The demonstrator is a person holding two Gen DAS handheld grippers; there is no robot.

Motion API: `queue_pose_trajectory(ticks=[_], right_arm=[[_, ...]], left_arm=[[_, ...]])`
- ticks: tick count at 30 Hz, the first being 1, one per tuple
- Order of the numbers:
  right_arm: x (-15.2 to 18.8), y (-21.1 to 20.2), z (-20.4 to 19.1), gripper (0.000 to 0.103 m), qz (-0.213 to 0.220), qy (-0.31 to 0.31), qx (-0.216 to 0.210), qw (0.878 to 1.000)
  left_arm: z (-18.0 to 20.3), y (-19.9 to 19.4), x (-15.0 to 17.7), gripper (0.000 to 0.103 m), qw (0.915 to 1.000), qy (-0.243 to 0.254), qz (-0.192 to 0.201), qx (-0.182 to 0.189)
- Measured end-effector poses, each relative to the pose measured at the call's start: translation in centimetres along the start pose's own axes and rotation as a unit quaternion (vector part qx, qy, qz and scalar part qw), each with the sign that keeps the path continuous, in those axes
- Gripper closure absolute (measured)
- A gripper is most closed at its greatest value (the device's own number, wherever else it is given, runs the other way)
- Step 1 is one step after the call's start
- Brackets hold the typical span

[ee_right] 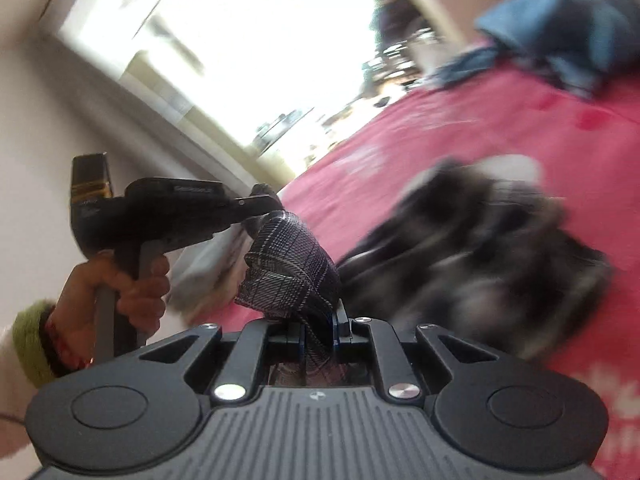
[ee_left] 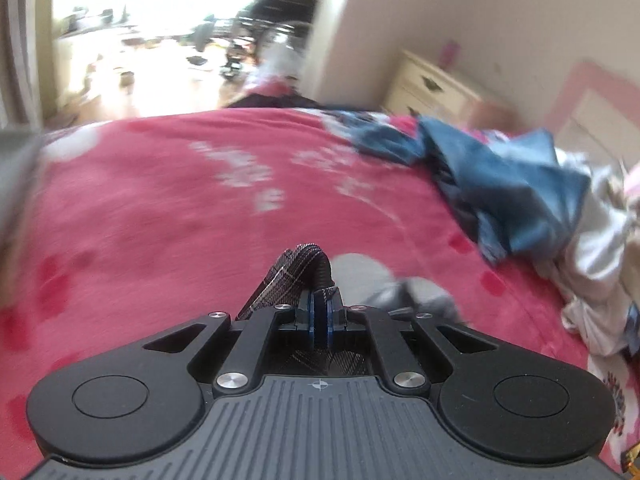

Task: Fold clothes

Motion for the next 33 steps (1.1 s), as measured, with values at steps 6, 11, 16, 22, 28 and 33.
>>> queue_pose_trajectory(ticks=[6, 11, 16, 22, 28, 33], right_arm=[[-1.6, -2.7, 5.7, 0.09, 0.043, 0.081, 0.005, 0.996], [-3.0, -2.4, 8.6, 0.09, 0.061, 0.113, 0.001, 0.992], [-2.4, -1.5, 12.9, 0.088, 0.051, 0.182, 0.001, 0.982], [-2.3, -2.1, 16.5, 0.072, 0.038, 0.266, -0.032, 0.963], [-4.3, -5.9, 16.7, 0.059, 0.07, 0.253, -0.002, 0.965], [-5.2, -5.4, 15.1, 0.058, 0.042, 0.224, 0.028, 0.973]], left_arm=[[6.3, 4.8, -1.7, 0.1, 0.9986, 0.048, -0.021, 0.011], [9.3, 8.0, -1.8, 0.1, 0.9974, 0.063, -0.034, 0.009], [10.8, 10.1, -0.4, 0.085, 0.9931, 0.093, -0.065, 0.028], [8.3, 6.8, -1.3, 0.049, 0.9952, 0.018, -0.051, 0.081], [5.7, -0.2, -1.0, 0.042, 0.992, 0.081, -0.054, 0.081], [6.1, -3.7, 5.6, 0.041, 0.9743, 0.188, -0.088, 0.089]])
Point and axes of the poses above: each gripper's, at about its wrist camera, not at the fingertips, and y roughly the way its jaws point, z to its right, x to its underside, the point moved 5 cm from there along y, roughly the way its jaws point, and after that the axes turned 6 degrees about y, right-handed, at the moved point
